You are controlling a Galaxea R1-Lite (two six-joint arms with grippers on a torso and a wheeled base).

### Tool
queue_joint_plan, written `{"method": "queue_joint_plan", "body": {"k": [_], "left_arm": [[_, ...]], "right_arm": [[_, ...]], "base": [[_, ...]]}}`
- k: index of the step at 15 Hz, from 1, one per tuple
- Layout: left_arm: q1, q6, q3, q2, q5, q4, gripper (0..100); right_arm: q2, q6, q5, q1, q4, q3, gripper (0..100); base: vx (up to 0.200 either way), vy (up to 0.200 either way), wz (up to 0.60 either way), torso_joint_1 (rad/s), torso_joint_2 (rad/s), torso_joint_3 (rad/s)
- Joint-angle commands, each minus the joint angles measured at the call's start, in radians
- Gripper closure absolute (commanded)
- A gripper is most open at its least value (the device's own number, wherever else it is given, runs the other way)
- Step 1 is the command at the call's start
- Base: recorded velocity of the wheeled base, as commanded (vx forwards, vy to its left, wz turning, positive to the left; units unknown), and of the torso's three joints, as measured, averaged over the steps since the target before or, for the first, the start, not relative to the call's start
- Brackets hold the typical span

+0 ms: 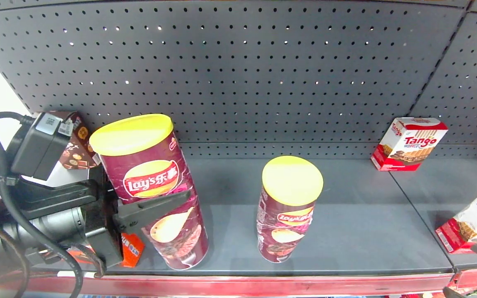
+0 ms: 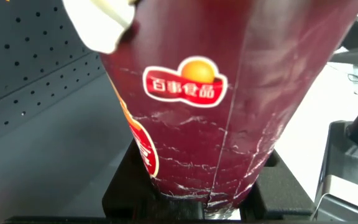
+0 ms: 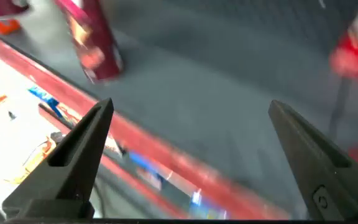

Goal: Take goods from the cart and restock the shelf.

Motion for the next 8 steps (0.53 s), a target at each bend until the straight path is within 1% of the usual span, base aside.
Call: {"method": "queue_joint_plan", "body": {"k": [1, 2, 3, 4, 6, 7, 8], "left_arm": [[0.0, 0.0, 0.004, 0.002, 0.0, -0.001, 100], [0.0, 0.0, -0.001, 0.004, 0.0, -0.001, 100], [0.0, 0.0, -0.006, 0.021, 0.0, -0.002, 100], [0.0, 0.001, -0.009, 0.025, 0.0, -0.002, 100], [0.0, 0.005, -0.01, 0.036, -0.001, -0.004, 100], [0.0, 0.006, -0.012, 0.036, 0.0, -0.004, 100], [-0.005, 0.006, -0.01, 0.036, -0.001, -0.002, 100]], "right_arm": [[-0.416, 0.081, -0.027, -0.112, 0.331, 0.022, 0], [-0.529, 0.081, -0.029, -0.128, 0.443, 0.022, 0], [-0.672, 0.086, -0.055, -0.145, 0.593, 0.011, 0], [-0.667, 0.092, -0.164, -0.146, 0.592, 0.005, 0], [-0.669, 0.095, -0.449, -0.148, 0.599, 0.022, 0], [-0.669, 0.106, -0.482, -0.148, 0.602, 0.022, 0], [-0.669, 0.104, -0.475, -0.146, 0.604, 0.022, 0]], "base": [[0.0, 0.0, 0.0, 0.0, 0.0, 0.0], [0.0, 0.0, 0.0, 0.0, 0.0, 0.0], [0.0, 0.0, 0.0, 0.0, 0.0, 0.0], [0.0, 0.0, 0.0, 0.0, 0.0, 0.0], [0.0, 0.0, 0.0, 0.0, 0.0, 0.0], [0.0, 0.0, 0.0, 0.0, 0.0, 0.0], [0.0, 0.0, 0.0, 0.0, 0.0, 0.0]]}}
